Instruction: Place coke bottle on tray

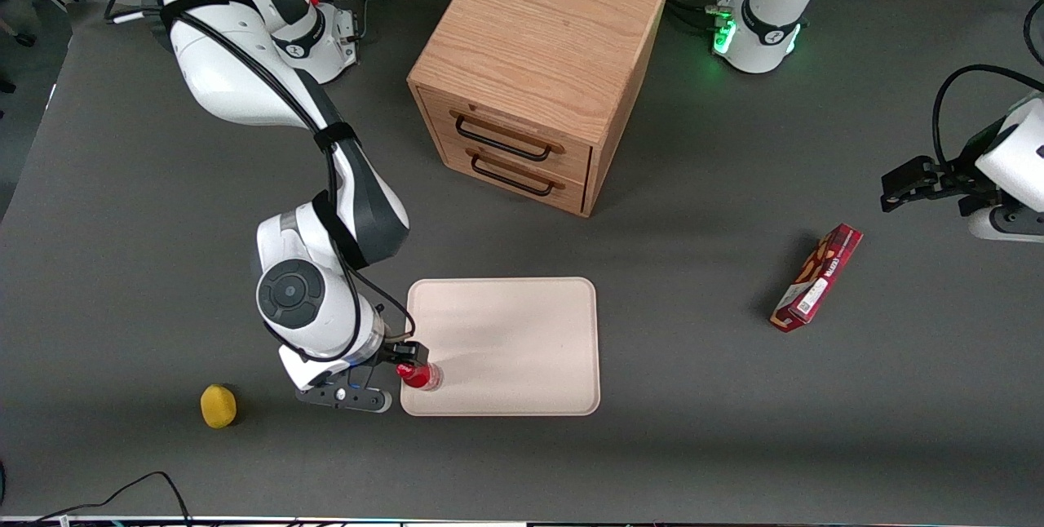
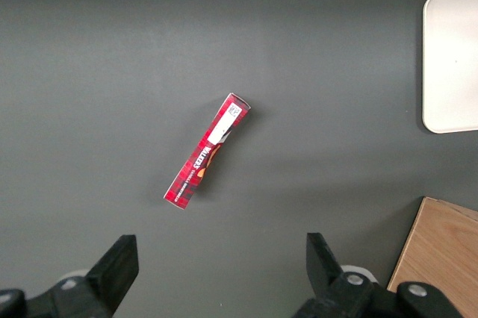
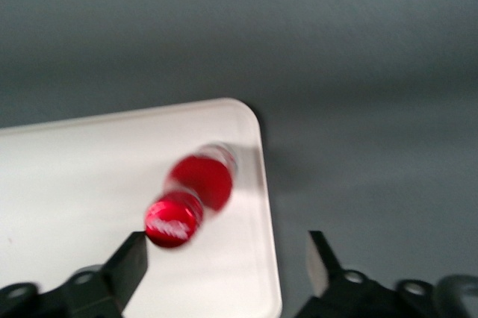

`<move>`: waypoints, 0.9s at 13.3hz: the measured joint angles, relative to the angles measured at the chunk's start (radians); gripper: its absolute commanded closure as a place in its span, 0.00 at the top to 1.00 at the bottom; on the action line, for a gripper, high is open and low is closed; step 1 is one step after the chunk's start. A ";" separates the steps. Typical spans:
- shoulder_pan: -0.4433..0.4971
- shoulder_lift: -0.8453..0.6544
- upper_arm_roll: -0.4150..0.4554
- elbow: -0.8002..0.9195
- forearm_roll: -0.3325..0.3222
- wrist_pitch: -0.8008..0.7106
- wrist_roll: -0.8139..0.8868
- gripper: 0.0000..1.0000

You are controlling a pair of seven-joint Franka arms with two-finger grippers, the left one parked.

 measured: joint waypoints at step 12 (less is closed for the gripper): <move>-0.300 -0.988 -0.002 -0.863 0.050 -0.201 -0.386 1.00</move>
